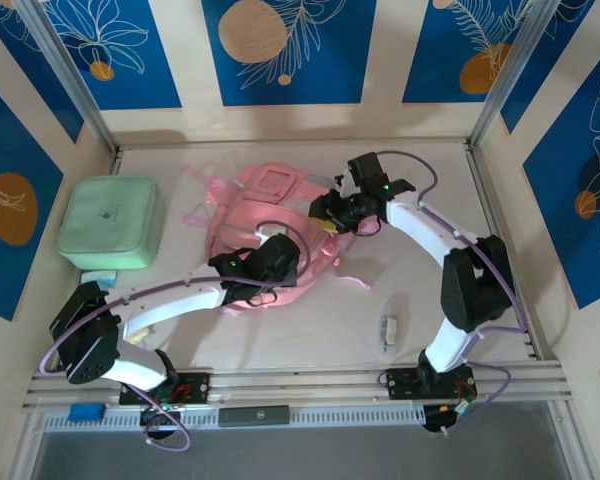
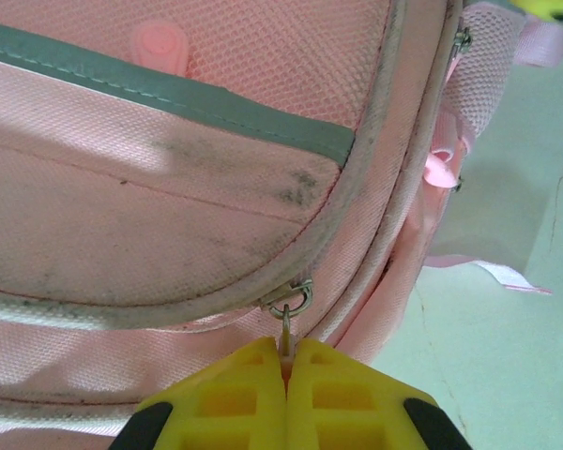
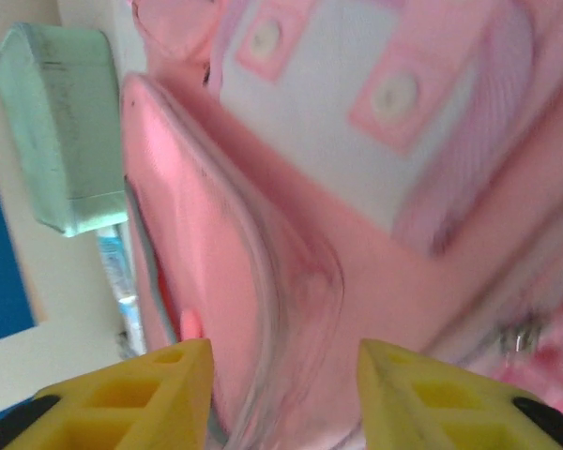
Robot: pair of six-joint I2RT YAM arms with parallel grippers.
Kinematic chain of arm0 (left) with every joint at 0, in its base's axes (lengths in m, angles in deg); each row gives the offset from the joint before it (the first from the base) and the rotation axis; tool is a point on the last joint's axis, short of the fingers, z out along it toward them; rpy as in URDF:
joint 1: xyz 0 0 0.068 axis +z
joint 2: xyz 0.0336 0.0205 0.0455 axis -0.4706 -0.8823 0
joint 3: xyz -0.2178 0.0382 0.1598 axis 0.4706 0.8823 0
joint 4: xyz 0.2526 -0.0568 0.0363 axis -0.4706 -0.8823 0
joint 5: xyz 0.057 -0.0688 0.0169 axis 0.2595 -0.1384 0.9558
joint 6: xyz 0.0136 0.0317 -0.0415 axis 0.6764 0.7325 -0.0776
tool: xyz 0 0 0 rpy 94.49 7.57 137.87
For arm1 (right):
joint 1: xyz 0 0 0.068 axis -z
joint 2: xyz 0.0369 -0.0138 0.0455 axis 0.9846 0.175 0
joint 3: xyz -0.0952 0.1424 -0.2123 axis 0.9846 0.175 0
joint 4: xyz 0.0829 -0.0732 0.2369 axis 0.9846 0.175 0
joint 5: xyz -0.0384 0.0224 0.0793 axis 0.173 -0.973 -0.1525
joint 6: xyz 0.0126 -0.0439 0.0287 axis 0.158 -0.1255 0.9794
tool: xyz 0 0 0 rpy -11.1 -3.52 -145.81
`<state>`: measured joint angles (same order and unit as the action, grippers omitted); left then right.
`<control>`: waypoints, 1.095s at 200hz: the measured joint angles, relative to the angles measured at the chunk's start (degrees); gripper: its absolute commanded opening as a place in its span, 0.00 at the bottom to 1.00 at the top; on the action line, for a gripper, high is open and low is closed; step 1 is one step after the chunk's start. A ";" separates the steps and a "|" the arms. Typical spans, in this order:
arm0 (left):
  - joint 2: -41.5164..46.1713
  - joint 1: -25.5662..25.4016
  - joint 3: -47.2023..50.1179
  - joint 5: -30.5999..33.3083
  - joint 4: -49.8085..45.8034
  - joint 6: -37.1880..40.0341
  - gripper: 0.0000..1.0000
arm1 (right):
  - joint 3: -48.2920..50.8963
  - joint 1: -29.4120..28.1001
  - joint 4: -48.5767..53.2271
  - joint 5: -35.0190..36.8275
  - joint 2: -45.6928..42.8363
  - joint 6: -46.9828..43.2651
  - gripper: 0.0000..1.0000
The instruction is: Pack the student bag
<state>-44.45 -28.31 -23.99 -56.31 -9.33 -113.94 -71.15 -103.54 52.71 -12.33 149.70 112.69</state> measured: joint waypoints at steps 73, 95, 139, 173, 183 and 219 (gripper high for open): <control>0.20 0.13 0.85 -0.37 1.14 0.22 0.00 | 7.85 -8.07 -12.57 -2.95 1.51 11.21 0.27; 0.20 0.28 0.96 -0.39 0.94 0.44 0.00 | 7.78 -8.15 -12.44 -2.89 2.16 12.11 0.12; 0.50 0.35 1.03 -1.11 0.37 1.79 0.00 | 6.03 -7.06 -8.24 -2.58 1.97 7.63 0.00; 2.75 1.40 2.21 -3.43 0.39 4.72 0.00 | 5.11 -2.43 -2.01 -6.49 0.83 1.03 0.00; 4.22 2.21 3.39 -4.31 0.57 5.60 0.00 | 4.02 -0.42 1.27 -7.56 0.83 -1.14 0.00; 8.26 6.80 5.44 -8.39 1.33 9.16 0.00 | -2.34 3.37 11.28 -7.41 1.25 -7.52 0.00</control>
<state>-36.19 -21.51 -18.55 -64.71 -7.99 -104.79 -73.48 -100.17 63.99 -19.74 150.95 105.17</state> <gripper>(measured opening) 0.064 0.052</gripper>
